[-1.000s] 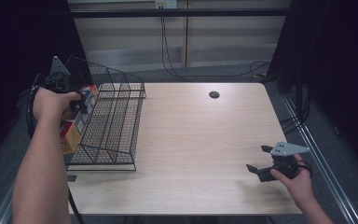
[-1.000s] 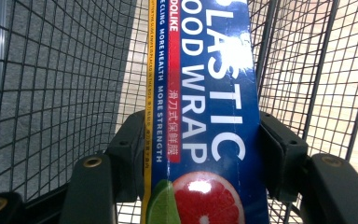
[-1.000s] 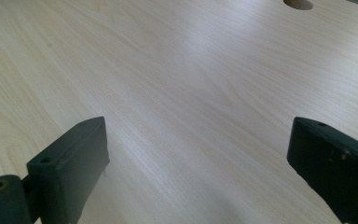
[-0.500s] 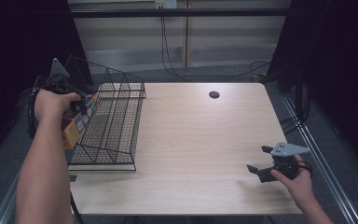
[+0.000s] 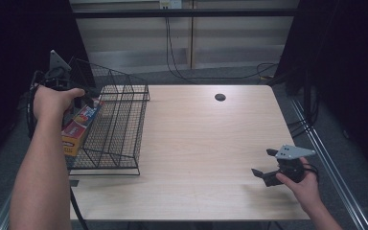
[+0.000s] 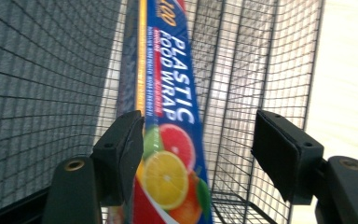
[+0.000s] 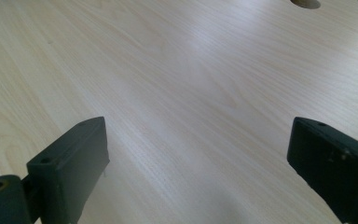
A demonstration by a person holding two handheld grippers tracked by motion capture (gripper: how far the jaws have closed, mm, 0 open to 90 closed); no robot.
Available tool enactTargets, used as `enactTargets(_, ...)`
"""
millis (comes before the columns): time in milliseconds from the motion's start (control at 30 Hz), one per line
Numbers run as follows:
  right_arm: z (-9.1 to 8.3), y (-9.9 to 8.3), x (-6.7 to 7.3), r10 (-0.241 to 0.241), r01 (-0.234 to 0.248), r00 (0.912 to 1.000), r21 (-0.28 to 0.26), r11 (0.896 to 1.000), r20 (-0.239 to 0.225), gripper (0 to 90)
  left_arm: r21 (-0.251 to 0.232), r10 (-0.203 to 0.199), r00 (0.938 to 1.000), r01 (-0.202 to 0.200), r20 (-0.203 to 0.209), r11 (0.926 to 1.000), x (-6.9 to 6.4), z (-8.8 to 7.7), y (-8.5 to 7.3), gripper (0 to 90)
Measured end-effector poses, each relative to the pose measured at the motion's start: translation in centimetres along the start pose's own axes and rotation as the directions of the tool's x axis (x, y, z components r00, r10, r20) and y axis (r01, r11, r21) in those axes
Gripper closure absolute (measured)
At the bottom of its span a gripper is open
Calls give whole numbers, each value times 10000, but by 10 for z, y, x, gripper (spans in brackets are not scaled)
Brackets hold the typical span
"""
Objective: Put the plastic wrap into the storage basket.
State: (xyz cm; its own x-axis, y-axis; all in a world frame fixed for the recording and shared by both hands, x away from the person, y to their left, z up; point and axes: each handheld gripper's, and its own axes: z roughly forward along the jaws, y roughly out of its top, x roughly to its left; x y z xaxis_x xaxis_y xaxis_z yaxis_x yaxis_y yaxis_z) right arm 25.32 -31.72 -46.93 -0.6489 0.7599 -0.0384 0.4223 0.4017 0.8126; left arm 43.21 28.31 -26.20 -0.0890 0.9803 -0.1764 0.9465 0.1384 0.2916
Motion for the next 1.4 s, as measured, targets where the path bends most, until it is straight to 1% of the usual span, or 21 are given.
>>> enactTargets(67,-1,1,1,-19,19,10000,-35,10000,-79,50,-12,167,9998,-167,79,9999,-5,-1,-3,332)
enactTargets(100,-2,1,1,0,0,10000,-66,10000,-64,51,-12,416,9990,-416,138,9991,-6,-2,-4,327)
enactTargets(233,-2,1,2,25,-26,10000,-106,9999,-70,50,-184,446,9983,-440,365,9989,-17,-3,-9,304)
enactTargets(267,-2,1,2,37,-38,10000,-101,9999,-91,50,-203,632,9973,-624,376,9978,-18,-3,-9,298)
enactTargets(333,-1,2,2,-48,48,10000,-96,9999,-69,50,-285,655,9964,-640,530,9975,-22,-3,-11,289)
enactTargets(367,-1,2,2,-59,58,9999,-104,9999,-82,50,-242,804,9951,-791,580,9966,-22,-3,-11,286)
enactTargets(500,-1,2,2,-58,57,9999,-80,10000,-101,50,-322,917,9935,-897,668,9954,-27,0,-14,249)
enactTargets(567,-1,1,4,-68,67,9998,-57,10000,-172,50,-327,1123,9912,-1102,702,9934,-31,2,-16,242)
enactTargets(633,-2,1,4,-104,104,9997,-24,9999,-224,50,-384,1188,9900,-1162,760,9925,-34,3,-17,240)
enactTargets(700,-2,1,4,-105,105,9997,-14,9999,-205,50,-367,1307,9876,-1279,865,9911,-38,3,-18,234)
enactTargets(733,-2,1,4,-106,105,9998,-53,9999,-159,50,-396,1332,9869,-1301,909,9907,-41,4,-19,230)
enactTargets(767,-2,1,4,-106,105,9998,-53,9999,-159,50,-396,1332,9869,-1301,909,9907,-41,4,-19,224)
enactTargets(833,-2,1,4,-108,107,9998,-69,9999,-153,50,-458,1597,9821,-1558,1001,9867,-44,4,-19,220)
enactTargets(867,-2,1,4,-109,108,9998,-70,9999,-152,50,-456,1645,9808,-1605,1046,9860,-46,5,-20,219)
enactTargets(967,-2,1,5,-92,92,9999,-4,10000,-110,50,-501,1975,9740,-1930,1110,9799,-52,7,-23,202)
enactTargets(1033,-2,1,6,-78,78,9999,-9,10000,-84,51,-543,2236,9678,-2186,1155,9743,-56,10,-26,195)
enactTargets(1100,-2,1,6,-125,125,9997,1,9999,-206,51,-537,2333,9636,-2281,1303,9722,-60,12,-28,192)
enactTargets(1200,-2,1,6,-141,140,9998,-26,9999,-156,50,-654,2608,9552,-2539,1401,9650,-65,14,-31,189)
enactTargets(1300,-2,1,6,-149,148,9998,-48,9999,-144,51,-672,2806,9481,-2733,1497,9596,-71,17,-35,185)
enactTargets(1333,-2,1,6,-123,122,9999,-54,9999,-106,50,-690,2810,9473,-2734,1540,9594,-72,18,-36,185)
enactTargets(1400,-2,2,6,-132,131,9998,-42,9999,-143,50,-693,2950,9416,-2874,1623,9553,-75,19,-38,184)
